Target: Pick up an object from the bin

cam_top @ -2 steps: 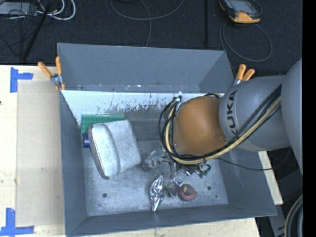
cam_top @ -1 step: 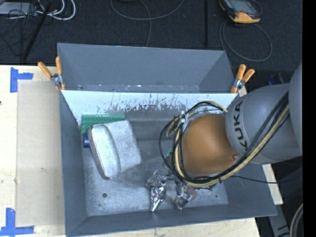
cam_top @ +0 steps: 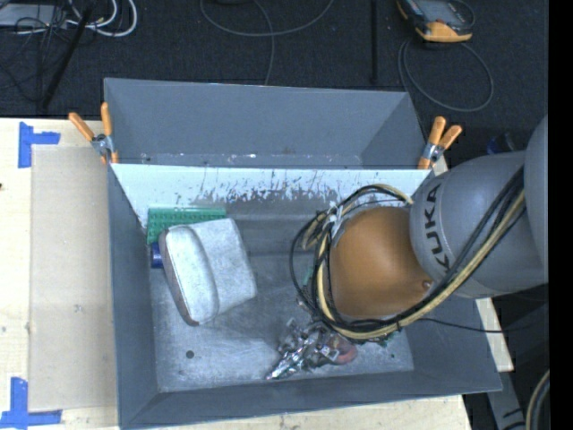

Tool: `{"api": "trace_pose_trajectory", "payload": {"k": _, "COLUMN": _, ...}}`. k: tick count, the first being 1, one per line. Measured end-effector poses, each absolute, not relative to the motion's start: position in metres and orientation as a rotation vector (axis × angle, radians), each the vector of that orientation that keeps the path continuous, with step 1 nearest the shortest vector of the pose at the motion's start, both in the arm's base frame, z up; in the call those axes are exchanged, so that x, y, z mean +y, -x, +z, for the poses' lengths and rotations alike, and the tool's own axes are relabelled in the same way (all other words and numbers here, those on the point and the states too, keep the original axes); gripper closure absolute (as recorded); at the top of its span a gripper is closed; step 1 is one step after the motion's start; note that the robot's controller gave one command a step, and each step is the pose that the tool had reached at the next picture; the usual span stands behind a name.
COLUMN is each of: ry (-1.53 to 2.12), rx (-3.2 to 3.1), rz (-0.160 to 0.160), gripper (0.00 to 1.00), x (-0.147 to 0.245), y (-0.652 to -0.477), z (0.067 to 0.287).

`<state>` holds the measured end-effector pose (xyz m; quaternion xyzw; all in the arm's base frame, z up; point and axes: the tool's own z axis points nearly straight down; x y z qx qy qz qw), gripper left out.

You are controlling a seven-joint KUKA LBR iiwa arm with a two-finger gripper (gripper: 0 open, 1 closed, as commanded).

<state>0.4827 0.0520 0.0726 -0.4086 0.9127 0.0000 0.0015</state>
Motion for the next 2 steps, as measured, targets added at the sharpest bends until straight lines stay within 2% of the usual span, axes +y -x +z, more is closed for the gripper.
{"api": "trace_pose_trajectory", "payload": {"k": 1, "ry": 1.565, "rx": 2.719, "rz": -0.001, "gripper": 1.00, "x": 0.065, "y": -0.470, "z": 0.200}}
{"api": "trace_pose_trajectory", "payload": {"k": 2, "ry": 1.544, "rx": 2.726, "rz": -0.004, "gripper": 1.00, "x": 0.065, "y": -0.485, "z": 0.310}}
